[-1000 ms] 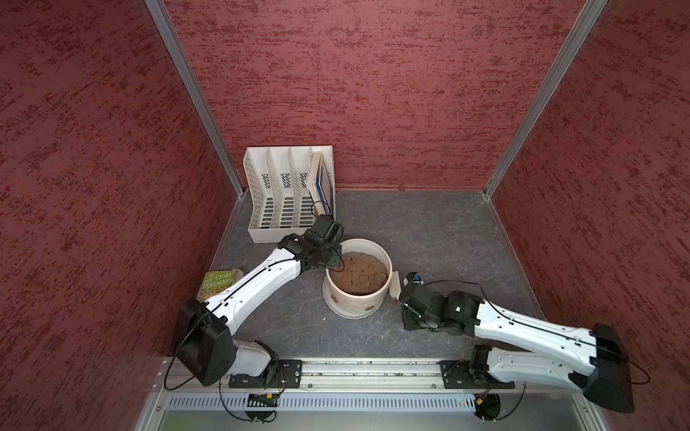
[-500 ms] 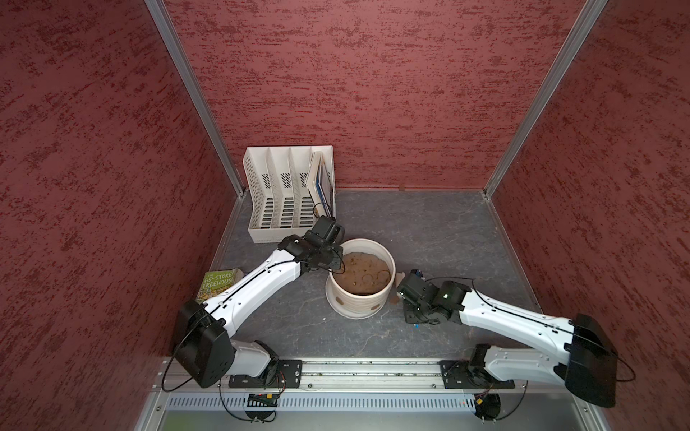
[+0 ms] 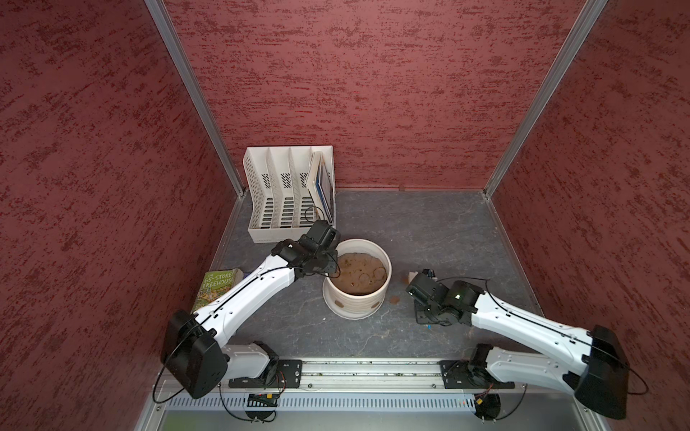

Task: Scrub the dried mud off the ceramic pot
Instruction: Brush off the soil from the pot, then rotate the pot on the tray.

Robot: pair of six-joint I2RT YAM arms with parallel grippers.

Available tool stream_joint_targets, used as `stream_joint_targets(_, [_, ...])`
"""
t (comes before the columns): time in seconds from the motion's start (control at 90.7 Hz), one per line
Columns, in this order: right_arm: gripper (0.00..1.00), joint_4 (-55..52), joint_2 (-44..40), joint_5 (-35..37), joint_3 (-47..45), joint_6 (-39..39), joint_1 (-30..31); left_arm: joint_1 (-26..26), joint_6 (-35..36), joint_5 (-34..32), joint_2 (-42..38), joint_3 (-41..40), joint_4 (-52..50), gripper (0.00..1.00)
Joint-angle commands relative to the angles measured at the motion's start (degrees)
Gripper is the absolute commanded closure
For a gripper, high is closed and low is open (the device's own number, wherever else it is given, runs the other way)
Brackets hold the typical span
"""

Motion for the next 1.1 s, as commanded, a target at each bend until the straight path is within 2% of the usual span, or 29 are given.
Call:
stream_joint_targets(0.0, [1.0,-5.01,-1.98,5.12,3.01,1.36,-0.38,0.82,-4.04,0.32,-4.66,-0.62,0.12,1.0])
stream_joint_targets(0.264, [1.0,-3.76,-6.65,3.21,4.65,0.45,0.66,1.02,-7.55,3.9,-5.33,-1.96,3.23,1.0])
stream_joint_targets(0.386, [1.0,1.67,-9.71,-0.21,3.22,0.0,1.44,1.32,-5.71,4.02,-5.57,-1.33,5.75,0.58])
stream_joint_targets(0.452, [1.0,3.44,-10.67,-0.94,2.78,0.04,1.64,1.87,-3.85,3.14,-5.33,-1.89,8.61,0.44])
stream_joint_targets(0.507, [1.0,4.22,-10.88,-1.12,2.67,0.07,1.72,2.86,-2.55,2.5,-4.67,-2.26,10.57,0.38])
stream_joint_targets(0.672, [1.0,4.8,-9.99,-1.13,2.58,0.28,2.13,6.11,-1.6,5.68,-1.45,-1.01,14.26,0.35])
stream_joint_targets(0.904, [1.0,5.58,-9.04,-1.14,1.75,0.37,2.4,6.38,1.13,8.38,2.7,0.62,16.31,0.34])
stream_joint_targets(1.091, [1.0,7.83,-6.09,-1.13,2.99,-3.06,2.34,6.38,2.82,8.66,0.98,0.06,15.08,0.31])
